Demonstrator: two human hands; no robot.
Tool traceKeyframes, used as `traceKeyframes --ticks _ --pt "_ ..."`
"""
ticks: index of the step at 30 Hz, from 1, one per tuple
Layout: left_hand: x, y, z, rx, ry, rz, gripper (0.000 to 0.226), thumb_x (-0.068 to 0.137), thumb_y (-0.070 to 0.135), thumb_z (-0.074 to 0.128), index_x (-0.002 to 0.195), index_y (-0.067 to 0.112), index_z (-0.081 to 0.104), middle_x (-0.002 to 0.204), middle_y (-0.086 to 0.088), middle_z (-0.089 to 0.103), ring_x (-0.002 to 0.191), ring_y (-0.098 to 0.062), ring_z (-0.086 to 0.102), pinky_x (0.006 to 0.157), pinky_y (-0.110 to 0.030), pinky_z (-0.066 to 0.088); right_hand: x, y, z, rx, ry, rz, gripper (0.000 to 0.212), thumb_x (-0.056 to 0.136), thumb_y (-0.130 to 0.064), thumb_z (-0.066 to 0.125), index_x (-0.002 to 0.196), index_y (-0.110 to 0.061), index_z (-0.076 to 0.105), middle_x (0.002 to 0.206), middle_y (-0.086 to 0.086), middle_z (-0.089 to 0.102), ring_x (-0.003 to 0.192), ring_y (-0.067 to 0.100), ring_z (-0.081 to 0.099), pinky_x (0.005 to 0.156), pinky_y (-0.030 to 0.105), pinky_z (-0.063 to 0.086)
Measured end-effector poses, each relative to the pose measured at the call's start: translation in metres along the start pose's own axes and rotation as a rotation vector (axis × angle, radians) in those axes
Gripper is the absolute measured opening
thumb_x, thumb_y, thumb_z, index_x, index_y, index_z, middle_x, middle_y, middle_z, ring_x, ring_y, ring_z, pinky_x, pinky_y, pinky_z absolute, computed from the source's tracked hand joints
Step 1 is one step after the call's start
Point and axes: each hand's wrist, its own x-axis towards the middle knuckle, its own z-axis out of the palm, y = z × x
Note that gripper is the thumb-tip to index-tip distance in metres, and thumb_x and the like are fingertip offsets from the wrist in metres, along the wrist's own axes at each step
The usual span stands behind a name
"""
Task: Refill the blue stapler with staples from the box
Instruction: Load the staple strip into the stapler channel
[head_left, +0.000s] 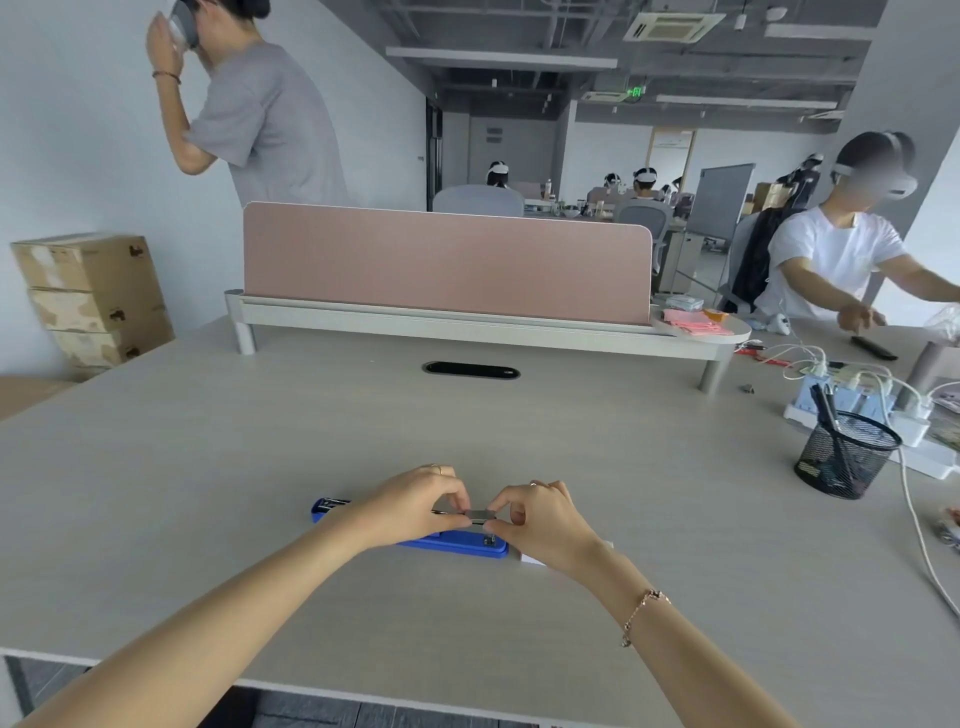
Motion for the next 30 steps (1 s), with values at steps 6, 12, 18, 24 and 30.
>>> traceKeyframes --ticks 6,12,18,24,30 --pt "0.003 0.0 -0.002 0.011 -0.026 0.016 0.013 0.087 0.04 0.065 0.093 0.028 0.067 0.097 0.01 0.059 0.093 -0.006 0.054 0.082 -0.031 0.047 0.003 0.002 0.001 -0.027 -0.024 0.004 0.018 0.083 -0.037 0.06 0.094 -0.024 0.065 0.053 -0.014 0.045 0.065 -0.005 0.039 0.084 0.025 0.025" --pt "0.005 -0.002 -0.001 0.008 -0.022 0.014 0.016 0.086 0.04 0.067 0.094 0.027 0.07 0.097 0.009 0.059 0.093 -0.008 0.056 0.081 -0.031 0.046 0.005 0.005 0.002 -0.052 -0.049 0.0 0.02 0.082 -0.041 0.061 0.093 -0.025 0.066 0.054 -0.014 0.046 0.064 -0.004 0.04 0.083 0.024 0.026" --pt "0.002 -0.005 0.001 -0.001 -0.032 0.016 0.016 0.086 0.041 0.065 0.098 0.03 0.069 0.099 0.008 0.059 0.093 -0.008 0.055 0.081 -0.031 0.046 0.002 0.004 0.001 -0.06 -0.064 0.001 0.022 0.084 -0.041 0.059 0.097 -0.024 0.065 0.054 -0.014 0.048 0.064 -0.003 0.041 0.084 0.023 0.028" --pt "-0.003 -0.015 -0.001 0.051 -0.027 0.025 0.02 0.086 0.04 0.067 0.103 0.029 0.067 0.097 0.013 0.058 0.093 -0.004 0.054 0.082 -0.026 0.046 -0.005 0.009 0.003 -0.059 -0.078 0.024 0.019 0.08 -0.039 0.061 0.092 -0.025 0.064 0.051 -0.016 0.049 0.07 0.005 0.045 0.087 0.025 0.029" --pt "-0.025 -0.048 -0.013 0.102 -0.025 -0.059 0.028 0.081 0.045 0.07 0.104 0.031 0.066 0.099 0.009 0.061 0.091 -0.009 0.056 0.081 -0.03 0.047 -0.009 0.011 0.003 -0.108 -0.094 0.009 0.025 0.075 -0.041 0.065 0.094 -0.026 0.064 0.058 -0.016 0.048 0.075 0.011 0.049 0.083 0.025 0.028"
